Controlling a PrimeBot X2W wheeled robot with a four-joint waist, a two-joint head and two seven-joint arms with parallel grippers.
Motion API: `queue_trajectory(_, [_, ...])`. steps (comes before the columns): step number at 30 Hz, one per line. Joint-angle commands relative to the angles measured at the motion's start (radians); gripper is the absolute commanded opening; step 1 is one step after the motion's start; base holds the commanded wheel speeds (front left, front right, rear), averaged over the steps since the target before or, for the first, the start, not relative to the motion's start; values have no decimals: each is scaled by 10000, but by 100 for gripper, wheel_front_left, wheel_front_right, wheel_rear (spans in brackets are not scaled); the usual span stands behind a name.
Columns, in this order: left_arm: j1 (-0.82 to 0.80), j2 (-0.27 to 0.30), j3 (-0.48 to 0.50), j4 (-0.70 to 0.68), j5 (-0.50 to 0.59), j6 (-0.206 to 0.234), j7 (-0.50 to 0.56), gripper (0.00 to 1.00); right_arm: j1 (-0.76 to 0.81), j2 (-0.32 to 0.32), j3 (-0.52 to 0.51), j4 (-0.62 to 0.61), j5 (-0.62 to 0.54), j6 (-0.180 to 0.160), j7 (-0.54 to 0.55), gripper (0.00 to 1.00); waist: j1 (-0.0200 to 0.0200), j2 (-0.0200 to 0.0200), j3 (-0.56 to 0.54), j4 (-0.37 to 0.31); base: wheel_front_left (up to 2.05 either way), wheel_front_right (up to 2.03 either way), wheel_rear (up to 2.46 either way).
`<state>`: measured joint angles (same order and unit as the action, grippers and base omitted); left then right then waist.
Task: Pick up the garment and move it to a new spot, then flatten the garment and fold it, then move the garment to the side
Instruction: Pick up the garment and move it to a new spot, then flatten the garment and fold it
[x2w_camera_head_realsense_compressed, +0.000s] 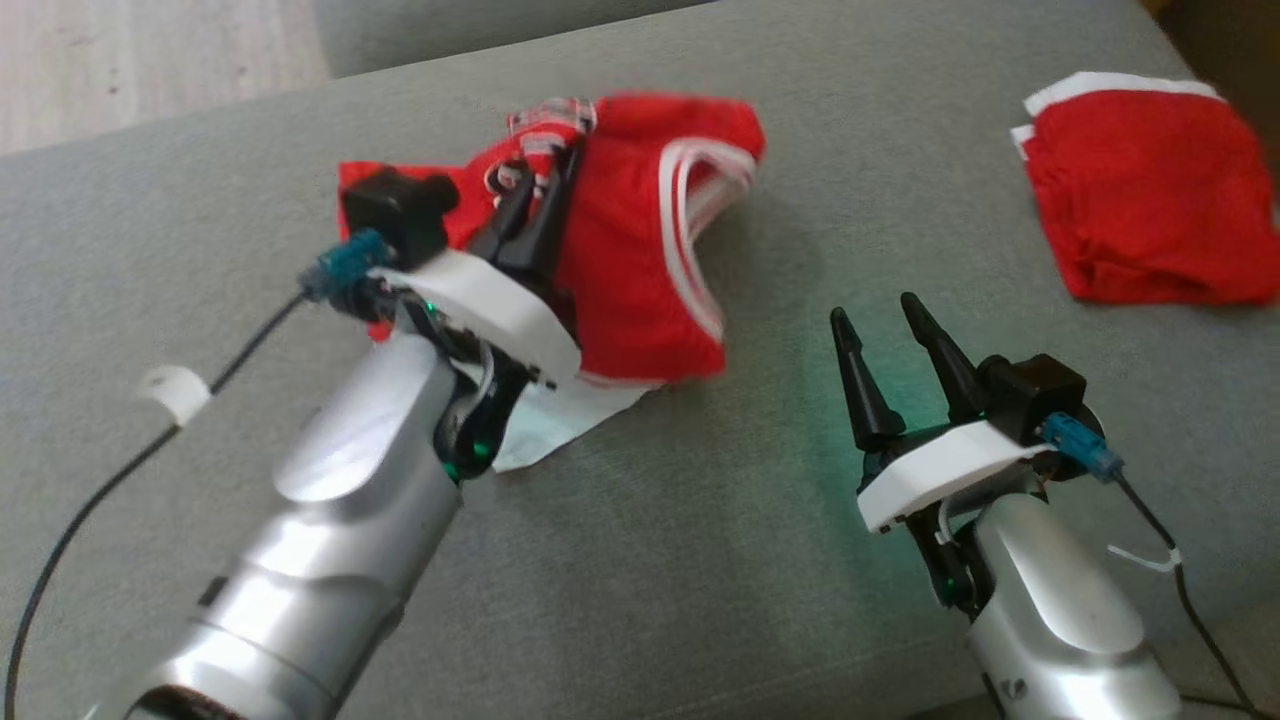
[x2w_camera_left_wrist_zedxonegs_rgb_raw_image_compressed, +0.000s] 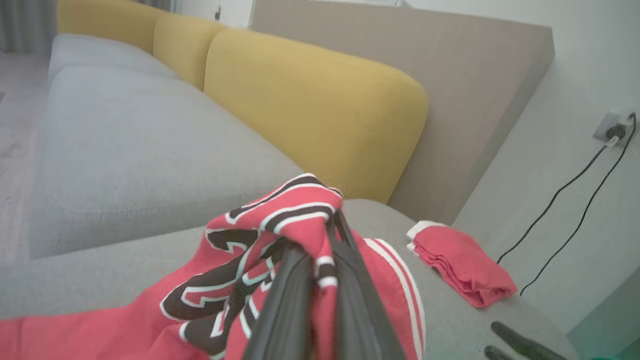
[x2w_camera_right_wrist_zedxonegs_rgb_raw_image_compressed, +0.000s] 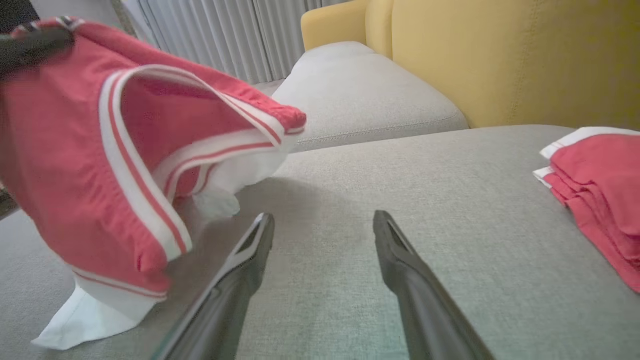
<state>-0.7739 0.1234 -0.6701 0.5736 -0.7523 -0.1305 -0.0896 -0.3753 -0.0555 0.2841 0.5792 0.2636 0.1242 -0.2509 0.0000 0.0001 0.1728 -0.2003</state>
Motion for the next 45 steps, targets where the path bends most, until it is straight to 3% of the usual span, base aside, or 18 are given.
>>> queue_trajectory(1, [-349, 142, 185, 72, 96, 108, -184, 20, -30, 53, 210, -345, 62, 65, -109, 100, 0, -1, 8, -118, 0, 0, 0])
queue_trajectory(2, [-319, 108, 157, 359, 191, 226, -324, 98, -32, 53, 219, -353, 77, 65, -109, 100, 0, -1, 16, -133, 0, 0, 0])
queue_trajectory(7, [-65, 203, 284, 1637, 606, 763, -1334, 100, 5, 53, 70, -455, 78, 65, -109, 100, 0, -1, 23, 39, 0, 0, 0])
queue_trajectory(12, [663, 634, 686, 2238, 1130, 1401, -1703, 100, 210, 53, -215, -452, 9, 65, -109, 100, 0, -1, -195, 506, 0, 0, 0])
queue_trajectory(20, [3567, 1049, 2845, 202, 2433, 2138, -1718, 100, 672, 53, -807, -366, -120, 65, -109, 100, 0, -1, -833, 1226, 0, 0, 0])
queue_trajectory(29, [6539, 94, 4888, -1423, 3764, 1791, -1720, 100, 1236, 53, -1047, -308, -103, 65, -109, 100, 0, -1, -1246, 1513, 0, 0, 0])
queue_trajectory(38, [6703, -425, 5629, -1551, 4655, 1145, -1720, 100, 1178, 53, -625, -347, -39, 65, -109, 100, 0, -1, -1081, 1593, 0, 0, 0])
queue_trajectory(45, [6555, -653, 5824, -1365, 5004, 756, -1721, 100, 847, 53, 1807, -189, 498, 65, -109, 100, 0, -1, -764, 2170, 0, 0, 0])
